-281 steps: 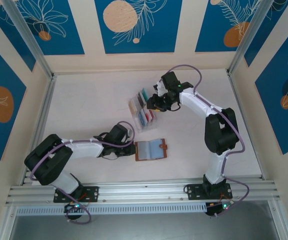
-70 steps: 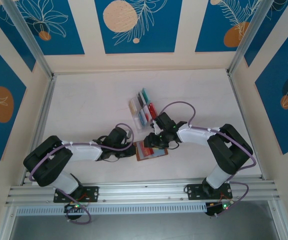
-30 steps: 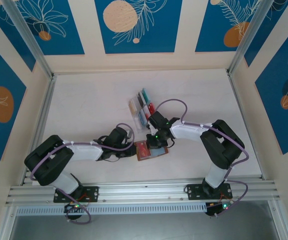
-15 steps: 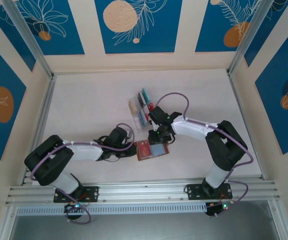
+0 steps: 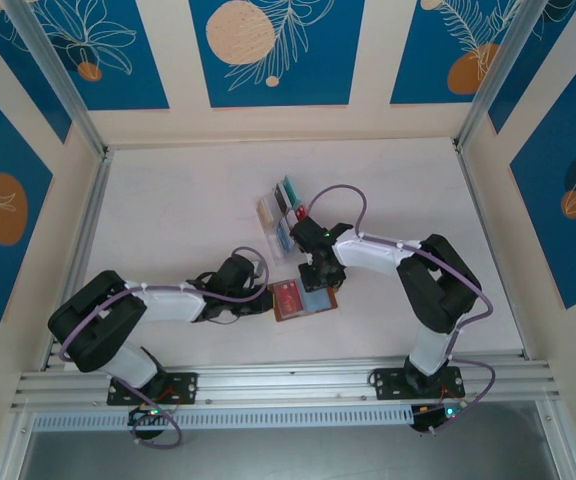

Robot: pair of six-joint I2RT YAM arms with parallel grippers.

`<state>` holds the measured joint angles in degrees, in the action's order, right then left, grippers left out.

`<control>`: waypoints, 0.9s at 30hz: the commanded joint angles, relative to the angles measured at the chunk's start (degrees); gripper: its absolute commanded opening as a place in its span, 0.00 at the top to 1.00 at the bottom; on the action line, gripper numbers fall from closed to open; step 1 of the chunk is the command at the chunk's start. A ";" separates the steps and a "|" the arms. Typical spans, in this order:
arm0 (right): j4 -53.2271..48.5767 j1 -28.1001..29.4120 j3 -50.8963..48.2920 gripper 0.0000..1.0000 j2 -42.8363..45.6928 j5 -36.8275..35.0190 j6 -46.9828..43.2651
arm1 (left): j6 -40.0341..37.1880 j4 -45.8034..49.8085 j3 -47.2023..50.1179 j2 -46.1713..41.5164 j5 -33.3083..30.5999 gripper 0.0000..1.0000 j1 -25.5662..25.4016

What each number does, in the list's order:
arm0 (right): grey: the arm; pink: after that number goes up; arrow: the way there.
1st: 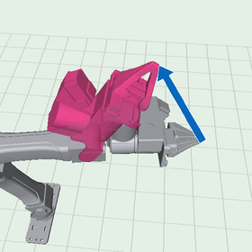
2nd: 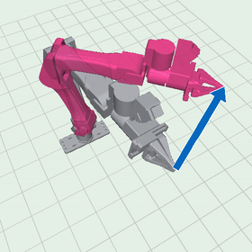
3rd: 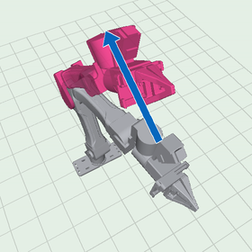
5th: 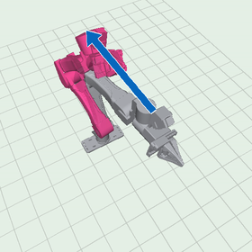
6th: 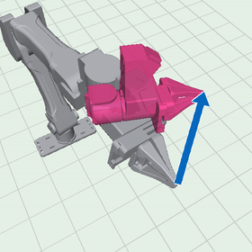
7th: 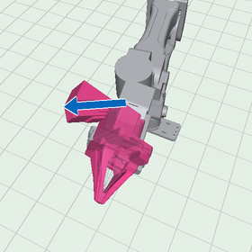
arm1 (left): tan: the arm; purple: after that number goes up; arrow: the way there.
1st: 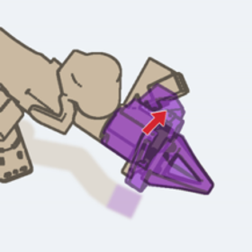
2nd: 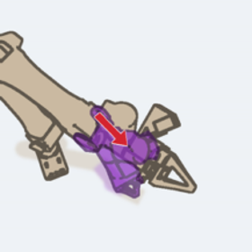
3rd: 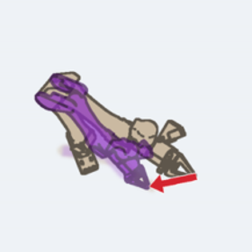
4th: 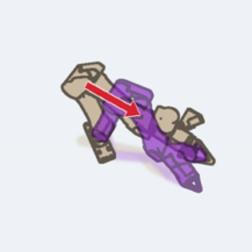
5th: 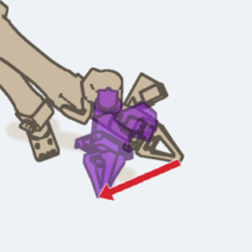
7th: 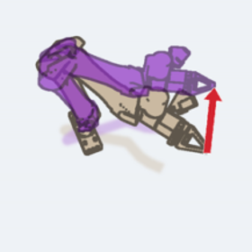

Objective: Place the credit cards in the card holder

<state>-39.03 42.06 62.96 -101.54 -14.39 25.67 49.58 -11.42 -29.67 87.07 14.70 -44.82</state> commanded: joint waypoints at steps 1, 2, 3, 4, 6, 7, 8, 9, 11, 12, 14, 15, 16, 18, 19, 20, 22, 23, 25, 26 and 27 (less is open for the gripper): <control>-1.21 1.23 1.40 0.68 -2.50 -3.52 -0.37 | -0.17 7.90 2.56 1.84 -2.13 1.00 -0.80; -1.32 1.59 1.40 0.68 -3.03 -4.14 -0.12 | -0.11 7.90 2.52 1.70 -2.13 1.00 -0.80; -1.23 1.88 1.25 0.68 -3.50 -4.42 0.25 | -0.12 7.94 2.58 1.60 -2.19 1.00 -0.85; -1.10 1.97 1.00 0.68 -3.85 -4.29 0.40 | -0.11 7.98 2.60 1.53 -2.22 1.00 -0.80; -0.41 2.17 0.43 0.69 -4.63 -3.31 0.84 | -0.21 7.99 2.63 1.39 -2.22 1.00 -0.83; -0.07 2.19 0.05 0.70 -4.88 -2.82 1.08 | -0.27 7.99 2.62 1.35 -2.22 1.00 -0.80; 0.32 2.23 -0.35 0.71 -5.03 -2.34 1.29 | -0.28 8.08 2.61 1.37 -2.22 1.00 -0.85; 0.68 2.31 -0.67 0.73 -4.87 -1.84 1.46 | -0.35 8.08 2.62 1.35 -2.30 1.00 -0.80; 0.88 2.27 -1.07 0.80 -4.21 -1.36 1.83 | -0.39 8.08 2.68 1.27 -2.26 1.00 -0.82; 0.88 2.28 -1.32 0.83 -3.62 -1.23 1.98 | -0.34 8.06 2.73 1.13 -2.31 1.00 -0.86; 0.72 2.32 -1.52 0.87 -2.27 -1.12 2.19 | -0.37 8.16 2.94 0.93 -2.39 1.00 -0.80; 0.36 2.38 -1.52 0.90 -1.61 -1.24 2.35 | -0.49 8.28 3.00 0.87 -2.48 1.00 -0.82; -0.17 2.48 -1.37 0.91 -1.09 -1.49 2.44 | -0.63 8.42 2.98 0.75 -2.48 1.00 -0.80; -1.40 3.00 -0.93 0.94 0.21 -2.42 2.76 | -1.10 8.63 2.73 0.90 -2.23 1.00 -0.84; -1.85 3.30 -0.83 0.95 0.95 -3.04 2.89 | -1.30 8.67 2.63 0.99 -2.01 1.00 -0.84; -2.21 3.67 -0.74 0.98 1.66 -3.65 3.13 | -1.55 8.70 2.56 1.16 -1.80 1.00 -0.83; -2.84 4.19 -0.39 1.00 3.05 -4.00 3.49 | -1.93 8.77 2.21 1.51 -1.60 1.00 -0.88; -3.07 4.49 -0.06 1.00 3.60 -4.05 3.63 | -2.04 8.82 2.08 1.73 -1.53 1.00 -0.89; -3.92 5.10 0.83 1.00 4.30 -4.25 3.90 | -2.04 8.79 1.85 2.03 -1.57 1.00 -1.11; -4.17 5.42 1.30 1.00 4.68 -4.08 3.88 | -2.12 8.61 1.75 2.20 -1.45 1.00 -1.15; -4.17 5.66 1.67 1.00 4.86 -3.52 3.82 | -2.10 8.53 1.57 2.30 -1.38 1.00 -1.32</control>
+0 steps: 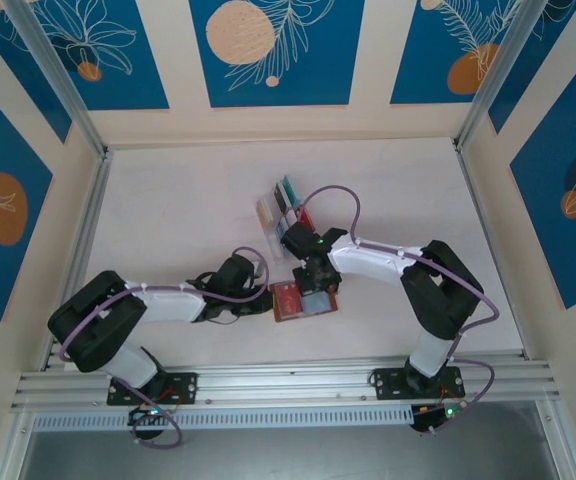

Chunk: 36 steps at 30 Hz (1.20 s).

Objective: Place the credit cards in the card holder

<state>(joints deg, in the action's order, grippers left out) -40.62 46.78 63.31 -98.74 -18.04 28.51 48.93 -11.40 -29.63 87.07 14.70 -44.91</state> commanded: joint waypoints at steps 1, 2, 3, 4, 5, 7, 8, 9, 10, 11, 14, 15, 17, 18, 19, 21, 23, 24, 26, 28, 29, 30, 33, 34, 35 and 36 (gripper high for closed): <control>-2.63 0.99 1.70 1.00 2.14 0.85 0.84 | -1.44 8.43 1.44 2.39 -1.34 1.00 -1.37; -2.49 1.03 2.05 1.00 2.07 1.89 0.80 | -1.45 8.41 1.33 2.44 -1.34 1.00 -1.42; -2.24 1.01 2.33 1.00 1.86 3.32 0.72 | -1.41 8.37 1.24 2.47 -1.38 1.00 -1.58; -2.03 1.07 2.57 1.00 1.49 4.58 0.67 | -1.31 8.32 1.17 2.47 -1.42 1.00 -1.73; -1.62 1.03 2.84 0.99 1.07 6.23 0.74 | -1.33 8.19 1.15 2.49 -1.47 1.00 -1.76; -0.90 1.23 3.43 0.94 0.21 8.70 0.95 | -1.20 7.93 1.04 2.58 -1.43 1.00 -2.08; -0.32 1.29 3.57 0.91 -0.17 10.21 1.16 | -1.06 7.88 1.06 2.56 -1.44 1.00 -2.11; 0.28 1.29 3.79 0.86 -0.45 11.66 1.61 | -0.99 7.80 0.98 2.67 -1.47 1.00 -2.25; 0.98 1.22 3.84 0.82 -0.67 12.93 1.92 | -0.90 7.73 0.97 2.60 -1.48 1.00 -2.29; 1.76 1.18 3.84 0.78 -0.75 14.38 2.36 | -0.87 7.70 1.05 2.58 -1.51 1.00 -2.44; 4.09 1.05 3.60 0.68 -0.84 18.58 3.55 | -0.51 7.49 1.15 2.40 -1.52 1.00 -2.49; 5.12 0.96 3.22 0.66 -0.80 20.33 4.09 | -0.35 7.37 1.24 2.37 -1.52 1.00 -2.47; 7.01 0.70 2.18 0.64 -0.56 23.25 5.06 | -0.12 7.19 1.35 2.10 -1.52 1.00 -2.50; 7.80 0.68 1.61 0.62 -0.42 24.24 5.61 | 0.07 7.10 1.46 1.90 -1.51 1.00 -2.49; 8.29 0.67 1.04 0.61 -0.44 24.73 5.98 | 0.33 7.00 1.57 1.67 -1.53 1.00 -2.47; 9.22 0.53 -0.18 0.60 -0.34 25.71 6.75 | 0.84 6.66 2.00 1.21 -1.61 1.00 -2.40; 9.82 0.50 -1.21 0.57 -0.10 26.61 7.08 | 1.27 6.57 2.33 0.69 -1.54 1.00 -2.14; 10.00 0.51 -1.74 0.57 0.26 27.04 7.11 | 1.62 6.20 2.62 0.31 -1.44 1.00 -1.96; 10.60 0.42 -2.69 0.57 2.01 28.06 6.76 | 2.00 5.37 3.26 -0.21 -0.88 1.00 -1.53; 9.75 0.24 -2.57 0.56 4.41 27.54 6.03 | 2.13 4.86 3.64 -0.41 -0.17 1.00 -1.05; 8.29 0.15 -1.90 0.55 5.82 26.16 5.33 | 2.17 4.60 3.78 -0.47 0.12 1.00 -0.79; 6.55 0.02 -1.05 0.54 6.94 24.61 4.69 | 2.14 4.42 3.96 -0.58 0.36 1.00 -0.58; 3.22 -1.25 0.19 0.54 8.70 22.58 3.47 | 2.20 3.81 4.38 -0.76 0.93 1.00 -0.12; 2.95 -1.78 -0.06 0.56 8.90 22.28 3.39 | 2.23 3.67 4.41 -0.76 1.02 1.00 -0.09; 2.92 -2.39 -0.56 0.60 8.79 22.17 3.36 | 2.10 3.58 4.45 -0.85 1.12 1.00 -0.08; 2.83 -3.02 -0.86 0.67 8.15 22.17 3.29 | 1.99 3.49 4.41 -0.86 1.19 1.00 -0.09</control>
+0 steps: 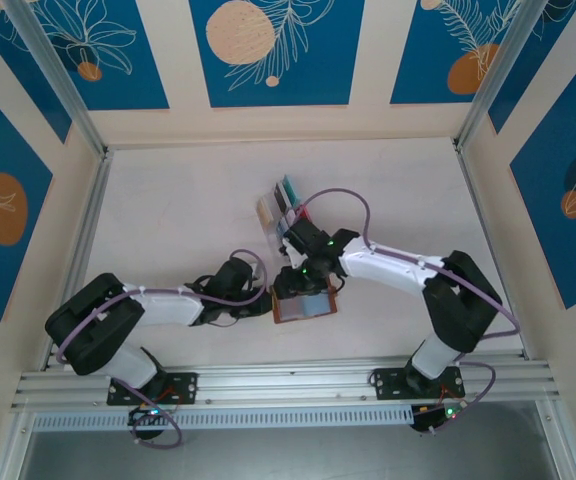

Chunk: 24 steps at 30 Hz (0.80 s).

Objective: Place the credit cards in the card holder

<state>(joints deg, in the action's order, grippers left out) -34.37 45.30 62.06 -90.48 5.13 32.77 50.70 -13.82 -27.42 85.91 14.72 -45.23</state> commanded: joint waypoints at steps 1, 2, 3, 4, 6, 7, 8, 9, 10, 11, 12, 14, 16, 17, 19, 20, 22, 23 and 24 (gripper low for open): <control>-3.51 -1.81 0.26 0.74 -0.83 -1.06 -1.12 | 0.22 5.83 2.11 0.40 1.19 1.00 0.30; -3.30 -1.84 0.20 0.82 -1.83 -1.13 -1.35 | 0.19 5.83 2.02 0.48 1.34 1.00 0.29; -2.88 -1.72 0.08 0.88 -2.79 -1.08 -1.35 | 0.18 5.77 2.03 0.65 1.43 1.00 0.33; -2.47 -1.60 -0.01 0.91 -3.67 -0.94 -1.29 | 0.14 5.65 1.96 0.73 1.54 1.00 0.33; -1.29 -0.85 -0.01 0.94 -5.89 -0.55 -0.89 | 0.10 5.65 2.02 0.75 1.54 1.00 0.40; -0.70 -0.45 -0.01 0.94 -6.83 -0.74 -0.72 | 0.19 5.69 2.05 0.81 1.47 1.00 0.32; -0.14 0.07 -0.08 0.94 -7.80 -0.84 -0.37 | 0.17 5.65 2.02 0.83 1.45 1.00 0.32; 0.97 0.47 -0.44 0.95 -8.59 -0.37 -0.04 | 0.10 5.65 2.02 0.83 1.46 1.00 0.36; 2.02 0.70 -0.89 0.94 -9.21 0.00 0.30 | 0.10 5.58 2.02 0.84 1.45 1.00 0.34; 3.00 0.88 -1.28 0.94 -10.08 0.48 0.68 | 0.10 5.56 2.02 0.90 1.44 1.00 0.38; 3.78 1.10 -1.41 0.94 -10.93 1.16 0.88 | -0.01 5.56 1.89 1.09 1.54 1.00 0.32; 5.02 1.46 -1.57 0.94 -12.41 1.46 1.21 | -0.15 5.56 1.76 1.44 1.63 1.00 0.33; 5.85 1.72 -1.43 0.93 -13.67 2.13 1.41 | -0.16 5.30 1.54 2.01 1.80 1.00 0.33; 5.89 1.73 -1.27 0.92 -14.14 2.38 1.55 | -0.24 5.26 1.41 2.28 1.96 1.00 0.32; 5.83 1.51 -1.39 0.89 -13.51 2.52 1.59 | -0.25 5.21 1.23 2.42 2.04 1.00 0.33; 5.80 1.15 -1.66 0.87 -12.65 2.62 1.53 | -0.30 5.41 1.16 2.27 1.91 1.00 0.36; 4.33 -0.16 -1.47 0.82 -10.43 2.41 0.86 | -0.96 6.70 0.80 1.66 1.39 1.00 0.32; 3.02 -1.11 -1.21 0.79 -8.96 1.73 0.27 | -1.33 7.51 0.59 1.21 1.13 1.00 0.36; 1.63 -2.24 -0.86 0.76 -7.27 1.18 -0.34 | -1.68 8.26 0.46 0.70 0.78 1.00 0.32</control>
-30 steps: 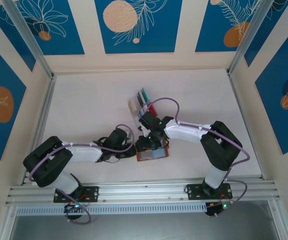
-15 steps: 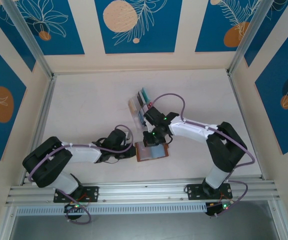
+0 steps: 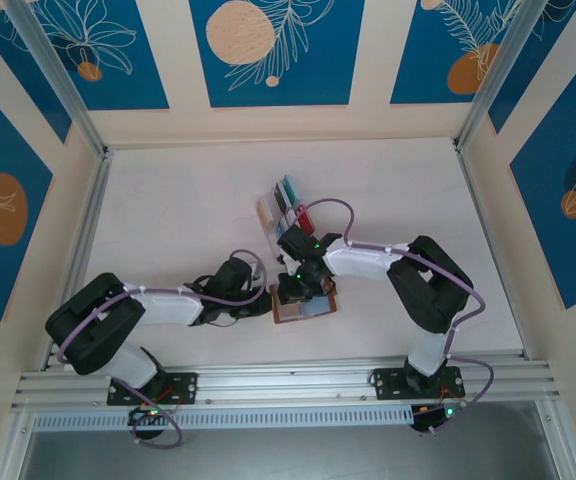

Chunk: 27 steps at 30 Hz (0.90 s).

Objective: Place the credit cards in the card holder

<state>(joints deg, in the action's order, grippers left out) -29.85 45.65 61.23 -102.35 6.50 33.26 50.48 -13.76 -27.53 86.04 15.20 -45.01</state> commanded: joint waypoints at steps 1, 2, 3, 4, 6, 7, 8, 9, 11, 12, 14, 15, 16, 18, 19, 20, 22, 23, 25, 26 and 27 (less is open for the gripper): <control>-4.12 -3.79 0.35 0.73 5.89 -0.50 -1.41 | -1.80 8.88 0.56 0.06 -0.04 1.00 0.11; -5.76 -5.13 0.99 0.71 7.38 -0.89 -2.12 | -2.19 9.74 0.46 -0.53 -0.40 1.00 0.10; -7.39 -6.69 1.76 0.69 8.72 -1.62 -2.83 | -2.59 10.58 0.29 -1.13 -0.60 1.00 0.25; -8.65 -7.98 2.39 0.68 9.95 -2.39 -3.26 | -2.79 11.13 0.22 -1.63 -0.57 1.00 0.32; -10.58 -11.03 3.84 0.64 12.44 -4.17 -4.33 | -3.33 12.14 0.11 -3.13 -0.26 1.00 0.76; -11.03 -12.34 4.54 0.63 13.18 -5.26 -4.61 | -3.57 12.46 0.05 -3.69 0.02 1.00 0.94; -11.42 -13.78 5.40 0.60 13.76 -6.38 -4.86 | -3.93 12.85 -0.04 -4.42 0.51 1.00 1.20; -11.63 -15.11 6.37 0.58 13.97 -7.11 -5.29 | -4.25 13.09 -0.15 -5.01 1.31 1.00 1.55; -11.31 -17.35 8.01 0.55 13.52 -7.25 -5.78 | -4.82 13.73 -0.55 -5.79 2.49 1.00 2.32; -10.97 -18.32 8.88 0.53 13.00 -6.85 -6.11 | -5.25 14.26 -0.74 -6.28 2.88 1.00 2.56; -10.59 -19.91 11.10 0.52 11.16 -6.20 -6.94 | -6.02 15.46 -1.27 -7.10 3.77 0.98 3.25; -10.33 -20.48 12.25 0.51 10.03 -6.03 -7.44 | -6.39 16.05 -1.53 -7.52 4.41 0.98 3.79; -10.23 -20.90 13.30 0.51 9.04 -6.07 -7.74 | -6.65 16.60 -1.64 -8.11 4.84 0.97 4.27; -9.91 -21.93 15.74 0.51 6.81 -5.68 -8.29 | -6.93 17.88 -1.66 -9.70 5.68 0.97 6.13; -9.54 -22.31 16.63 0.51 5.91 -5.19 -8.35 | -7.04 18.42 -1.73 -10.55 6.03 0.97 7.09; -9.19 -22.76 17.59 0.51 4.94 -4.18 -8.39 | -7.13 19.04 -1.73 -11.57 6.57 0.97 8.37; -9.00 -23.09 19.79 0.51 2.79 -2.14 -8.82 | -7.64 20.26 -2.33 -13.33 7.82 0.97 10.80; -8.94 -22.90 20.86 0.51 1.82 -1.48 -8.98 | -8.13 21.17 -3.01 -14.03 8.32 0.96 11.96; -8.99 -22.82 22.72 0.51 -0.10 -0.16 -9.05 | -9.08 22.48 -4.56 -14.63 9.23 0.95 13.96; -9.08 -22.83 23.64 0.51 -1.00 0.44 -9.00 | -9.48 22.79 -5.51 -14.41 9.84 0.95 15.01; -9.09 -22.83 24.28 0.51 -1.70 0.91 -8.90 | -9.75 22.77 -6.34 -14.01 10.52 0.95 15.72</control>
<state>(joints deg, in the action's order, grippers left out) -38.30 22.70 82.67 -102.52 3.53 25.43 43.05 6.37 -30.92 72.47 22.61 -31.22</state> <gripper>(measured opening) 0.487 0.053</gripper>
